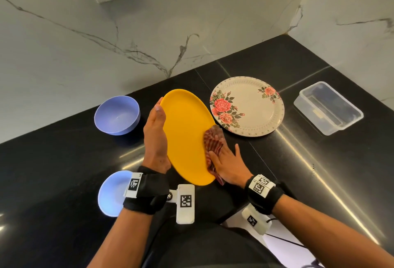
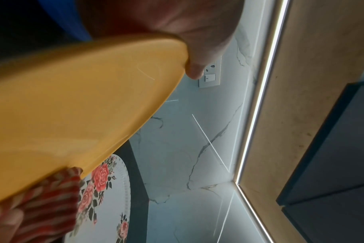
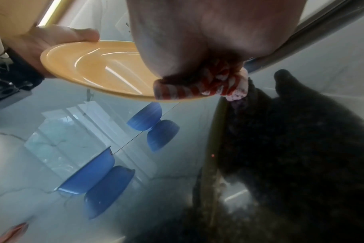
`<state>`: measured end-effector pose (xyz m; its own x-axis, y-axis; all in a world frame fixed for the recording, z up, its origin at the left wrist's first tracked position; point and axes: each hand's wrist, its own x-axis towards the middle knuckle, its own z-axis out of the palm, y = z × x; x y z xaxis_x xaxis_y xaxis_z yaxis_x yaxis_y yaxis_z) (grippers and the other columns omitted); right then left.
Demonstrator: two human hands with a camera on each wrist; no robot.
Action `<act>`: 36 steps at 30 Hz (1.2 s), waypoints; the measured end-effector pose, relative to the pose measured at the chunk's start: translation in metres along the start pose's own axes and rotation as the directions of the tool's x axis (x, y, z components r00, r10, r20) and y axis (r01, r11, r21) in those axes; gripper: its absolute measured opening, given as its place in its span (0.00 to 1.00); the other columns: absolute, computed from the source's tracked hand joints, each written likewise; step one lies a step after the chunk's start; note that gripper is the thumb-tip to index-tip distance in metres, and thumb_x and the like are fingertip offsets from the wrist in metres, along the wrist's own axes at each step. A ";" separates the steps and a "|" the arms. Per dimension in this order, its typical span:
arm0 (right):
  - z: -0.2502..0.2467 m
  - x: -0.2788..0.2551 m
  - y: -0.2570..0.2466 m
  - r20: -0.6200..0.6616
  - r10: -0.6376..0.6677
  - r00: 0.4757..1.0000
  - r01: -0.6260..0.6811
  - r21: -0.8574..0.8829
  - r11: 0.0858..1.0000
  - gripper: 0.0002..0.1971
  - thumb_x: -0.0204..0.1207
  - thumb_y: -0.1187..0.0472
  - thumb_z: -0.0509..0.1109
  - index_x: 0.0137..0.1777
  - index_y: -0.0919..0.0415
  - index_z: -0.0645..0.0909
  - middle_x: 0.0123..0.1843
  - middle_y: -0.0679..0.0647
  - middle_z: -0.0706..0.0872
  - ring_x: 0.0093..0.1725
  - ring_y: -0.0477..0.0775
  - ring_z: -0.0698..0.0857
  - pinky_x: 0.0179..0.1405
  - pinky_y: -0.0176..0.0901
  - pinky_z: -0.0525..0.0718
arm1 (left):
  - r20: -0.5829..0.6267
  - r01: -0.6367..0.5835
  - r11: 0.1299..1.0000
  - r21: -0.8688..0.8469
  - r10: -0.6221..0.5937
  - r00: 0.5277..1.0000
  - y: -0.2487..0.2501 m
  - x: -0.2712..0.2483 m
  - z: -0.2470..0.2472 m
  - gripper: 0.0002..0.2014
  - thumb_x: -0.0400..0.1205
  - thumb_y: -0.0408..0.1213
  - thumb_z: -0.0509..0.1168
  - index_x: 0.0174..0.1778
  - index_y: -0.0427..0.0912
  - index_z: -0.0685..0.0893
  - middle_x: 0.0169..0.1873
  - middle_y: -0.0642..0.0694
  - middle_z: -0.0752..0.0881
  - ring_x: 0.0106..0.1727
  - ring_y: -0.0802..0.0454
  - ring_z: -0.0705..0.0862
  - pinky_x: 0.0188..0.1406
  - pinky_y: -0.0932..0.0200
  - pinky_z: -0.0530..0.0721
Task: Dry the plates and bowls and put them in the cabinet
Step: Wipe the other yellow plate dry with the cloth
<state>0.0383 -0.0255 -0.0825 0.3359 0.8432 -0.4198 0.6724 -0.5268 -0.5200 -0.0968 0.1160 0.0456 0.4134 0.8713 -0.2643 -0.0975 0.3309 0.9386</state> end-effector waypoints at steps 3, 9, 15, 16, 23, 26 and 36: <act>0.002 0.003 0.002 -0.019 0.014 1.000 -0.015 -0.085 0.996 0.30 0.91 0.47 0.41 0.90 0.60 0.48 0.92 0.53 0.46 0.89 0.50 0.36 0.84 0.64 0.32 | -0.019 -0.003 0.999 0.036 0.003 1.000 0.000 -0.001 0.003 0.22 0.93 0.50 0.50 0.83 0.54 0.71 0.66 0.57 0.79 0.66 0.55 0.79 0.52 0.57 0.80; -0.006 -0.009 -0.015 0.029 0.039 0.999 -0.044 0.200 0.979 0.33 0.91 0.46 0.50 0.90 0.59 0.46 0.91 0.55 0.49 0.90 0.55 0.46 0.86 0.53 0.43 | -0.096 -0.016 0.998 0.061 0.022 0.995 0.003 -0.002 0.004 0.22 0.93 0.49 0.50 0.83 0.52 0.72 0.67 0.58 0.75 0.67 0.56 0.74 0.48 0.65 0.76; -0.027 -0.045 -0.058 0.184 -0.047 0.982 -0.028 0.386 0.922 0.34 0.91 0.46 0.55 0.90 0.49 0.42 0.91 0.52 0.53 0.86 0.55 0.62 0.85 0.48 0.61 | -0.157 -0.061 0.997 0.055 0.069 0.985 0.006 -0.004 0.015 0.22 0.92 0.51 0.52 0.82 0.54 0.73 0.80 0.51 0.75 0.74 0.54 0.73 0.69 0.49 0.72; -0.030 -0.051 -0.066 0.189 -0.087 0.978 0.002 0.407 0.913 0.34 0.91 0.46 0.55 0.90 0.47 0.41 0.91 0.51 0.51 0.87 0.54 0.60 0.85 0.46 0.58 | -0.153 -0.074 0.996 0.059 0.082 0.985 0.006 -0.004 0.017 0.22 0.92 0.51 0.52 0.82 0.54 0.73 0.81 0.51 0.74 0.77 0.52 0.73 0.73 0.47 0.72; -0.041 -0.070 -0.093 0.215 -0.209 0.954 0.002 0.693 0.721 0.27 0.85 0.41 0.58 0.84 0.40 0.65 0.80 0.40 0.75 0.77 0.42 0.75 0.84 0.51 0.65 | -0.143 -0.111 0.986 0.121 0.128 0.981 0.006 -0.004 0.018 0.22 0.92 0.50 0.54 0.82 0.51 0.74 0.81 0.51 0.74 0.71 0.63 0.73 0.74 0.59 0.68; -0.034 -0.067 -0.090 0.231 -0.210 0.950 -0.001 0.676 0.737 0.35 0.77 0.34 0.59 0.84 0.43 0.67 0.77 0.44 0.80 0.76 0.46 0.77 0.82 0.53 0.69 | -0.139 -0.098 0.981 0.167 0.122 0.983 0.003 -0.003 0.016 0.23 0.93 0.49 0.52 0.83 0.50 0.73 0.82 0.51 0.73 0.70 0.65 0.71 0.54 0.83 0.69; -0.025 -0.064 -0.044 0.242 -0.143 0.960 0.044 0.373 0.927 0.21 0.92 0.52 0.54 0.82 0.54 0.70 0.81 0.52 0.70 0.76 0.52 0.71 0.81 0.54 0.66 | -0.218 0.000 0.998 0.059 0.012 0.976 0.004 0.003 0.004 0.22 0.92 0.53 0.52 0.82 0.57 0.74 0.80 0.52 0.74 0.78 0.49 0.74 0.77 0.42 0.73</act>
<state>0.0036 -0.0533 -0.0143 0.0664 0.8582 -0.5090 0.3918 -0.4916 -0.7777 -0.0926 0.1183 0.0493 0.2048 0.9334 -0.2946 -0.0439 0.3095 0.9499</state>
